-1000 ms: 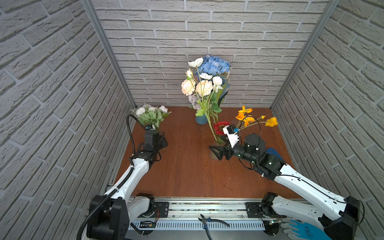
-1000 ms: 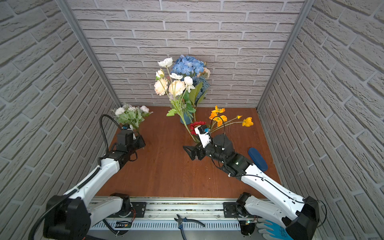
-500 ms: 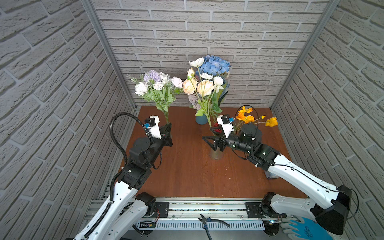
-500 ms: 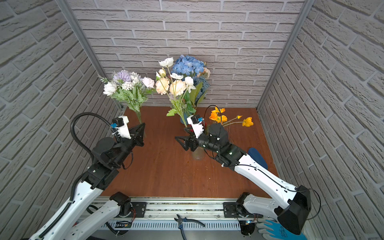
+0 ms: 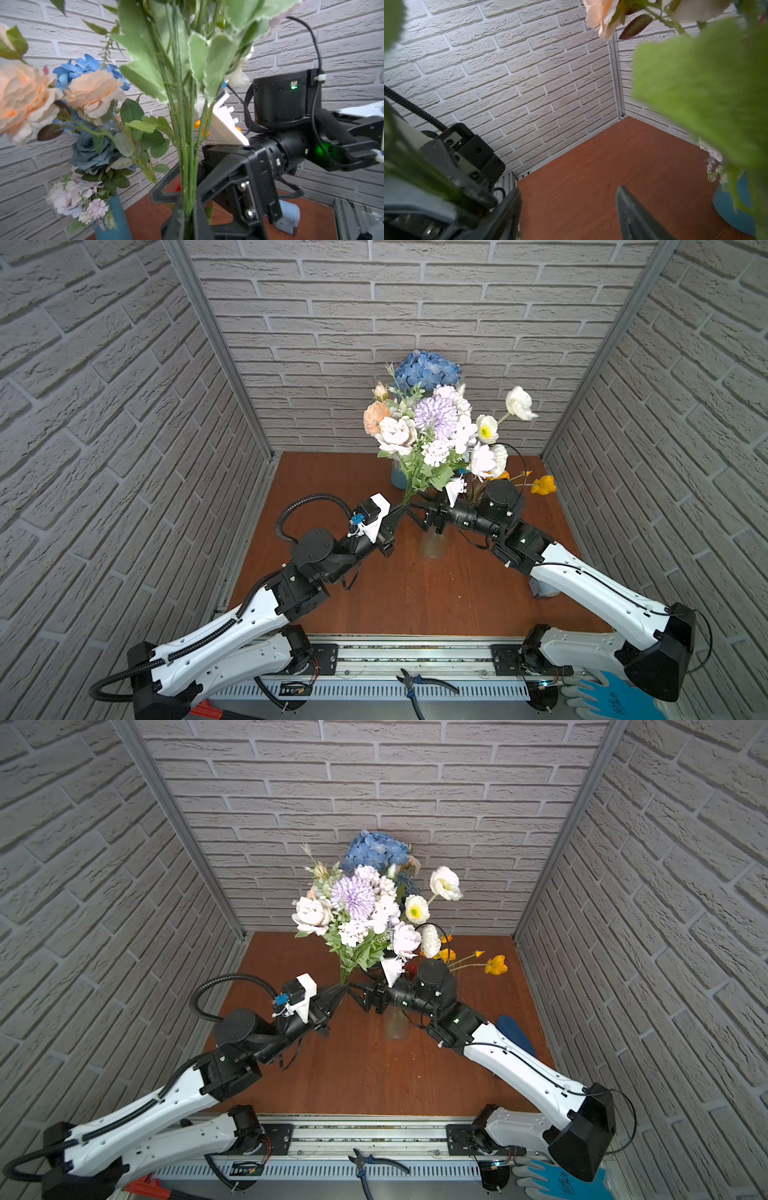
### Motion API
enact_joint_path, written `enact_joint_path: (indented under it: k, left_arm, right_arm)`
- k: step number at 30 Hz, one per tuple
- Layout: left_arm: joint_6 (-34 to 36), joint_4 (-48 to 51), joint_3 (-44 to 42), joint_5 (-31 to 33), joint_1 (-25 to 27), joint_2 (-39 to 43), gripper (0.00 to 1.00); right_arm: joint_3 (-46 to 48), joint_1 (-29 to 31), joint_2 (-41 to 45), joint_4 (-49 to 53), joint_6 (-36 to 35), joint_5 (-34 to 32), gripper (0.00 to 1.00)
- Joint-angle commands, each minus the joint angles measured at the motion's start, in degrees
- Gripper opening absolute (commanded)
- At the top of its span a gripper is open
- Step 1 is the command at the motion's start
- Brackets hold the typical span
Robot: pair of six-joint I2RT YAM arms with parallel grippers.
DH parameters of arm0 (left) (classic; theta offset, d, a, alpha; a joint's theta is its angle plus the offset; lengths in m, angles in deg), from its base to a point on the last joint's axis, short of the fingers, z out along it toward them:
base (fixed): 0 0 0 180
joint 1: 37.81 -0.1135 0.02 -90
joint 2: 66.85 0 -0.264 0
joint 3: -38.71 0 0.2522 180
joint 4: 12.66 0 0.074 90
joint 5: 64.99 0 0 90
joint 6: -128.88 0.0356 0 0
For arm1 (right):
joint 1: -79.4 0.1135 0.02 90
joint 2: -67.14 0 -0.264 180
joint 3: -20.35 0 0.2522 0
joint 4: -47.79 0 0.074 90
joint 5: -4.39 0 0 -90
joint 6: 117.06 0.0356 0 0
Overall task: Arrange the flowers into the vase
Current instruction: 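Carry the white bouquet over the vase and lower its stems in with the left gripper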
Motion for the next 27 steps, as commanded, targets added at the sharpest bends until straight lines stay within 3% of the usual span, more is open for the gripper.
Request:
enact_joint_path:
  k: [1,14,19,27]
  left_arm:
    - [2.88,-3.93,1.67,-0.86,0.51,-0.82,0.00]
    - [1.44,-2.26,1.03,1.69,0.48,0.23,0.00]
    - [0.97,-2.08,1.17,1.05,0.46,-0.14,0.00]
    - [-0.10,-2.13,0.77,0.03,0.46,-0.38,0.00]
  right_arm:
    - [-1.28,0.44,1.89,-6.49,0.08,0.98,0.70]
    - [0.85,0.40,10.50,-2.93,-2.92,-1.51,0.68]
    - [0.37,0.53,8.57,-7.98,0.23,3.61,0.66]
    - [-1.44,0.78,3.80,-10.11,0.63,4.01,0.65]
